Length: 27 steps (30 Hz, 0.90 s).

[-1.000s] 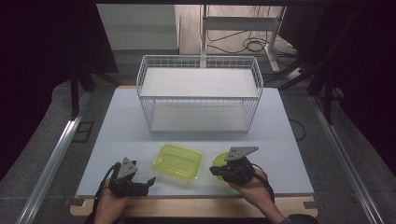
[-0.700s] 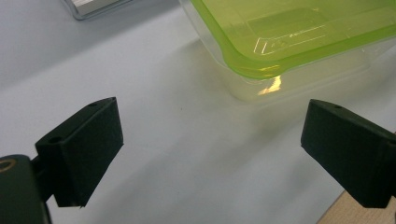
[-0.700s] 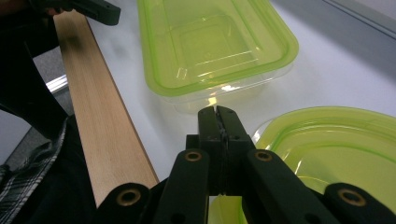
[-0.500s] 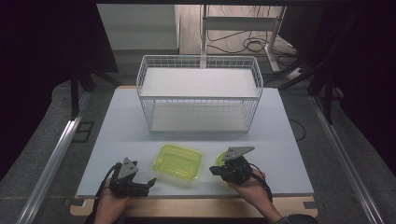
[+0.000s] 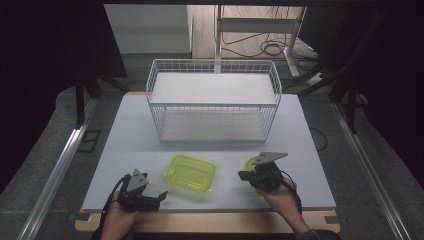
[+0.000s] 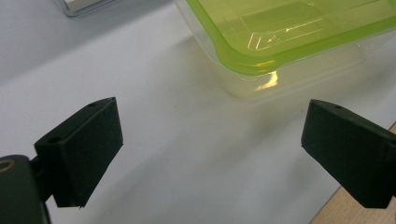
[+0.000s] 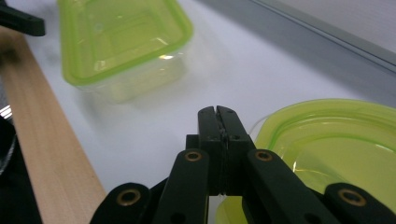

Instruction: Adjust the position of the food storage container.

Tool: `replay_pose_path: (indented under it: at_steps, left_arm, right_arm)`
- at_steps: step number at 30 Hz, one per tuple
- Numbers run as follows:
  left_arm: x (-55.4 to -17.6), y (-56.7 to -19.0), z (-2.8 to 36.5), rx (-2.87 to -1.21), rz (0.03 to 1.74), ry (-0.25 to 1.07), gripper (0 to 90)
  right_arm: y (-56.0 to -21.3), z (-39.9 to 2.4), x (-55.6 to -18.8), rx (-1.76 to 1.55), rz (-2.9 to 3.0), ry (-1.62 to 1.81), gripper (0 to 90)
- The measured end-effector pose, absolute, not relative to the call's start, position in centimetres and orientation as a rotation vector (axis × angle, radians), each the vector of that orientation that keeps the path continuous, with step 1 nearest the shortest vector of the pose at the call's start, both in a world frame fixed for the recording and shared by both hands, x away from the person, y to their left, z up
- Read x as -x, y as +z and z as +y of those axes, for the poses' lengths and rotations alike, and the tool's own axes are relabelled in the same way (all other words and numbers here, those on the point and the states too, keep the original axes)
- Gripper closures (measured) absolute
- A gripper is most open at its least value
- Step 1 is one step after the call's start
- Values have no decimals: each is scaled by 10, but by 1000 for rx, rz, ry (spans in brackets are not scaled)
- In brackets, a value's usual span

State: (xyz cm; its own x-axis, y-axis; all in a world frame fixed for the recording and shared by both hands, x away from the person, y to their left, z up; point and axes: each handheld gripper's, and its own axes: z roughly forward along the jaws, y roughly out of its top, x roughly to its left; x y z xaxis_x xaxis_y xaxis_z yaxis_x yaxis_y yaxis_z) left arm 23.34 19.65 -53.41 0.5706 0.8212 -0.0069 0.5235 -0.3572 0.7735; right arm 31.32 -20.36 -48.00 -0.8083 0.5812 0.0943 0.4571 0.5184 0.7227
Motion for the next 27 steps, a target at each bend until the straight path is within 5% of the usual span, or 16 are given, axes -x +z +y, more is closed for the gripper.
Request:
replay_pose_path:
  at_steps: [27]
  left_arm:
    - [-233,-532,190,-2105,1104,450,74]
  right_arm:
    - [-477,-276,-339,-1156,2380,1157,884]
